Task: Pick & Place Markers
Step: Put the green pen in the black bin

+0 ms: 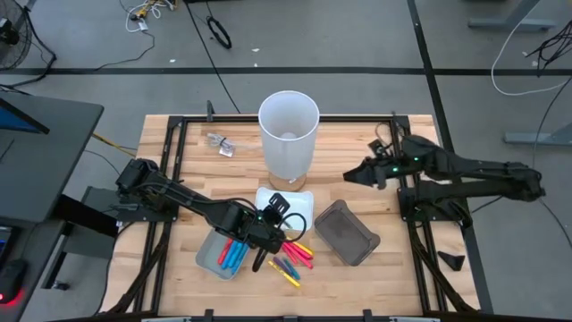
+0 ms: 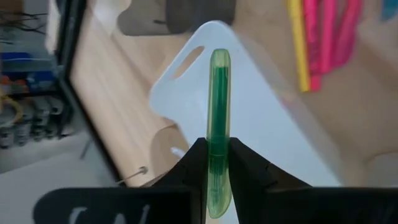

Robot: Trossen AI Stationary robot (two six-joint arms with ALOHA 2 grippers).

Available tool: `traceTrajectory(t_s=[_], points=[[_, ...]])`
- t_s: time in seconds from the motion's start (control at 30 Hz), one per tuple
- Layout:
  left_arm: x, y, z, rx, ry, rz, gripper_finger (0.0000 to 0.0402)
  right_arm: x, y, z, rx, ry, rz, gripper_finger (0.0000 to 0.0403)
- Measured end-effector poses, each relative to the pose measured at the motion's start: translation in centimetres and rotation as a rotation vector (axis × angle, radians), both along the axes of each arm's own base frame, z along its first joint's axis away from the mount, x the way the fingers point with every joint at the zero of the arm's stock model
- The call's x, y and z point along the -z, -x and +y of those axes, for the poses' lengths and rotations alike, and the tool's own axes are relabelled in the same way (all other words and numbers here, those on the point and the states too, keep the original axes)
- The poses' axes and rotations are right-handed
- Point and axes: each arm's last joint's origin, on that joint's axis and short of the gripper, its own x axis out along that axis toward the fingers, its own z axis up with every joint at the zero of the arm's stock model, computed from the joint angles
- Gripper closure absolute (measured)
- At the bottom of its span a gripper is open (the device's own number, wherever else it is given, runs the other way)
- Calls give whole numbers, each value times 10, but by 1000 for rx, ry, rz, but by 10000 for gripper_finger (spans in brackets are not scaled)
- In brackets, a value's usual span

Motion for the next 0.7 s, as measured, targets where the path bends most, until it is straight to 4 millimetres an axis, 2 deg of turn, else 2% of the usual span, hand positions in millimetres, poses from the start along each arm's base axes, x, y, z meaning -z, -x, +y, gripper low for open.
traceTrajectory(t_s=[0.17,0.33,0.5,0.7], points=[[-2,-2,1,15,-75,-16,354,-3,-22,13,-57,-98,59,214],[-2,-2,-1,35,-122,-20,354,-2,-42,34,-75,-146,116,214],[-6,-1,-13,80,-206,-63,354,1,-59,56,-28,-187,124,214],[-12,2,-31,132,-307,-126,354,3,-75,79,18,-248,47,214]])
